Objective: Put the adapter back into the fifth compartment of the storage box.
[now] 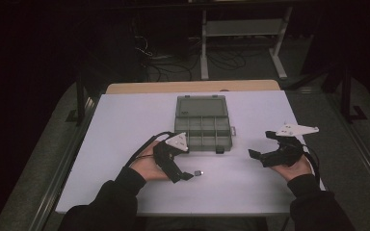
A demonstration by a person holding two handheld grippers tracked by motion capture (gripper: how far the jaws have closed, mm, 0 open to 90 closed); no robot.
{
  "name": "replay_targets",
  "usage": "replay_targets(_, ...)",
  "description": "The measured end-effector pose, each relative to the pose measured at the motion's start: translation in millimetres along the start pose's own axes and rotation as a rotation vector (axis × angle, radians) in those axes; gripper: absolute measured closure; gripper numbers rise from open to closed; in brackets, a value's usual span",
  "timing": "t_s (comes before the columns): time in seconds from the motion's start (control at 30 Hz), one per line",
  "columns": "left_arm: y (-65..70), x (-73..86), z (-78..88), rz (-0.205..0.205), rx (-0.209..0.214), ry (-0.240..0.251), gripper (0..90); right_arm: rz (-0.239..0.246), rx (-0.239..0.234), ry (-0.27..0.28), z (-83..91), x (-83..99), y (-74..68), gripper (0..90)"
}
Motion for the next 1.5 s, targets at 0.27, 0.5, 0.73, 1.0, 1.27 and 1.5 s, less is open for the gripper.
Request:
replay_targets(0.27,3.4,-3.3,-13.7,-0.020,0.014,-0.026,0.0,0.001,-0.002,0.000,-0.1,-0.4,-1.3,0.0)
replay_targets(0.5,4.2,-2.8,-23.1,-0.030,0.017,-0.057,0.2,0.001,-0.005,0.001,-0.2,-0.5,-1.2,0.0)
replay_targets(0.73,4.9,-1.9,-32.0,-0.034,0.026,-0.079,0.2,0.002,-0.007,0.000,-0.3,-0.5,-1.7,0.0)
replay_targets(1.0,0.8,3.0,-41.2,-0.030,0.029,-0.114,2.1,0.002,-0.009,-0.002,-0.8,-0.2,-1.5,0.0)
replay_targets(1.27,-1.6,4.9,-44.9,-0.030,0.031,-0.116,8.2,0.001,-0.007,0.000,-0.4,-0.4,-0.8,0.0)
replay_targets(1.5,-2.9,5.1,-45.1,-0.032,0.063,-0.099,20.4,-0.002,-0.007,0.006,0.1,-0.9,-0.2,0.0)
Point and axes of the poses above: each handheld gripper's, and its own axes: z roughly backward along the jaws, x roughly out of its underside, y roughly to its right, the point moved 6 cm from there along -z, roughly forward along the jaws, and after that the axes turned 3 degrees about x, right-handed, at the moved point
